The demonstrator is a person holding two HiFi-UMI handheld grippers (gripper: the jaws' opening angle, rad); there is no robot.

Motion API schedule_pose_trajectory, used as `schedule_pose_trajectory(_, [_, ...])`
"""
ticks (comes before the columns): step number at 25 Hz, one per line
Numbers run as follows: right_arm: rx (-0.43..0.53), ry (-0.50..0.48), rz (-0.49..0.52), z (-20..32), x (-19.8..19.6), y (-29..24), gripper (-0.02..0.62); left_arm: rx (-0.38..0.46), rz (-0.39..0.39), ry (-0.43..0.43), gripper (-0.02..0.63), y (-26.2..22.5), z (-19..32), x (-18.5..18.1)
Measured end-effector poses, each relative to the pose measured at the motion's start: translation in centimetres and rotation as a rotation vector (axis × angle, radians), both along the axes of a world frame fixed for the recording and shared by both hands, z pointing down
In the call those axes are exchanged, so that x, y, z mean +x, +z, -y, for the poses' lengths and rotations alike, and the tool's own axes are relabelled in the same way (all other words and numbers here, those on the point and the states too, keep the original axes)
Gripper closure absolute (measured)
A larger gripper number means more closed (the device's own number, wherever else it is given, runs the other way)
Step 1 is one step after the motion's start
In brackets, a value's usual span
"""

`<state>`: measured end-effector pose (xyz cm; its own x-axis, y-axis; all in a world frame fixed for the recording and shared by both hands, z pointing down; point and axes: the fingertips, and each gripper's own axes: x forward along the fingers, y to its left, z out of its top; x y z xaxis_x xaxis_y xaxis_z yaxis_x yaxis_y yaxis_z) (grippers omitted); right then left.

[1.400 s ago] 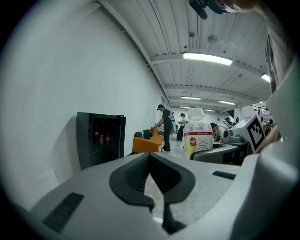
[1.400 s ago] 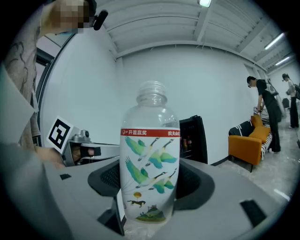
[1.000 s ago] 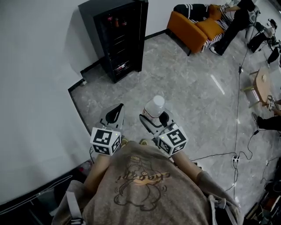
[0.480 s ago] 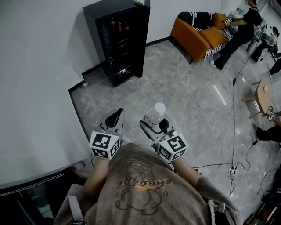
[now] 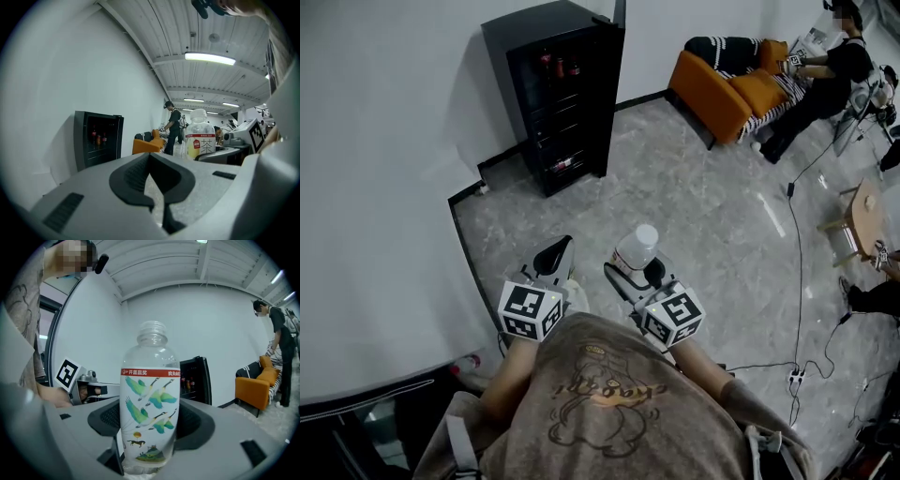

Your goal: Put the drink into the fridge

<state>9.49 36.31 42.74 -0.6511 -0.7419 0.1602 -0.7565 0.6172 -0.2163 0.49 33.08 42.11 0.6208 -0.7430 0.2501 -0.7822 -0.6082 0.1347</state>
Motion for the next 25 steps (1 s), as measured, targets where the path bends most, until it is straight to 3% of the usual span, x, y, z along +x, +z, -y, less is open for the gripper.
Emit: schedule_pose_trajectory(25, [-0.03, -0.009, 0.001, 11.6, -1.8, 1.5, 0.284, -0.025, -0.035, 0.008, 0.602, 1.4, 12.1, -0.8])
